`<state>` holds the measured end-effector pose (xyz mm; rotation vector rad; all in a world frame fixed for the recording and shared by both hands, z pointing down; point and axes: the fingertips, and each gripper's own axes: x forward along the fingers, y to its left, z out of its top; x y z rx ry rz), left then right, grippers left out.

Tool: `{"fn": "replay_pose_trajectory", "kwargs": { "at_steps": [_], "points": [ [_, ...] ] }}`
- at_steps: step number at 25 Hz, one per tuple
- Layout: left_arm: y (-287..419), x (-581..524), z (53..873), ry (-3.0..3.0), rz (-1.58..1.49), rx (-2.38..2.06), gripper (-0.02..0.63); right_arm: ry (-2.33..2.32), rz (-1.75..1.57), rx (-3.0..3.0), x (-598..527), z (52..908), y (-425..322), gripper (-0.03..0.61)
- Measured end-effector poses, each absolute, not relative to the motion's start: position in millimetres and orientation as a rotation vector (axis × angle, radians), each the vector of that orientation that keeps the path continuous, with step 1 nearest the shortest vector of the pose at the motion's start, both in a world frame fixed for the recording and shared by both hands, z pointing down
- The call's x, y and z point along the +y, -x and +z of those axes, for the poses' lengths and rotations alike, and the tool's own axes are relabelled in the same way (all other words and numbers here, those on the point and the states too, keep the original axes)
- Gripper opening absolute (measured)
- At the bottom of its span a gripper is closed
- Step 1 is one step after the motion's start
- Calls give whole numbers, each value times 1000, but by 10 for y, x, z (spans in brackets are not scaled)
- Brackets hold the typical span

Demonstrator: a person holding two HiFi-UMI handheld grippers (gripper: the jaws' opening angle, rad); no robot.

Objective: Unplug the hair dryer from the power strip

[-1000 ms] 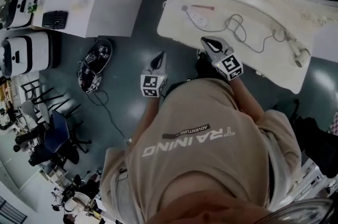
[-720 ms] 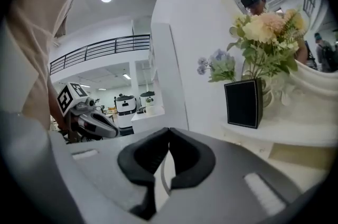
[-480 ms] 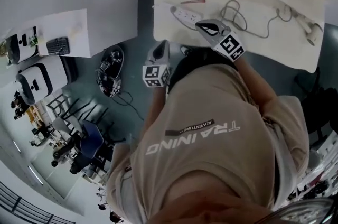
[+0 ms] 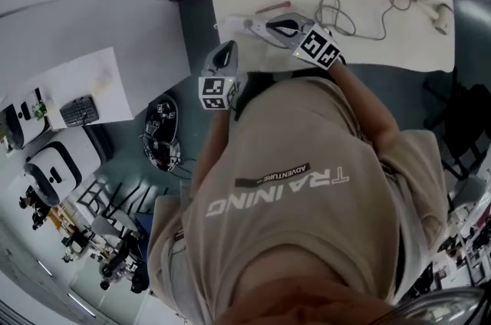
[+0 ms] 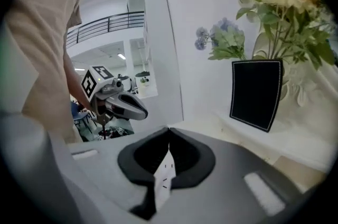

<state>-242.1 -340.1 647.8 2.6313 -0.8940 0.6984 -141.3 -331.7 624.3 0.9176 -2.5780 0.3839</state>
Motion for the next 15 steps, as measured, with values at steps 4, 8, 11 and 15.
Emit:
{"fn": "replay_pose_trajectory", "kwargs": {
  "at_steps": [4, 8, 11, 15],
  "points": [
    [2537, -3738, 6452, -2755, 750, -677, 6, -946, 423, -2428, -3466, 6363, 1573, 5],
    [2581, -3956, 6634, -2769, 801, -495, 6, -926, 471, -2330, -3536, 6606, 1659, 5],
    [2484, -3969, 6765, -2753, 823, -372, 6, -938, 492, -2306, -3552, 6665, 1656, 6],
    [2433, -4026, 6874, -2764, 890, -265, 6, -876, 450, -2291, -3647, 6741, 1757, 72]
  ]
}}
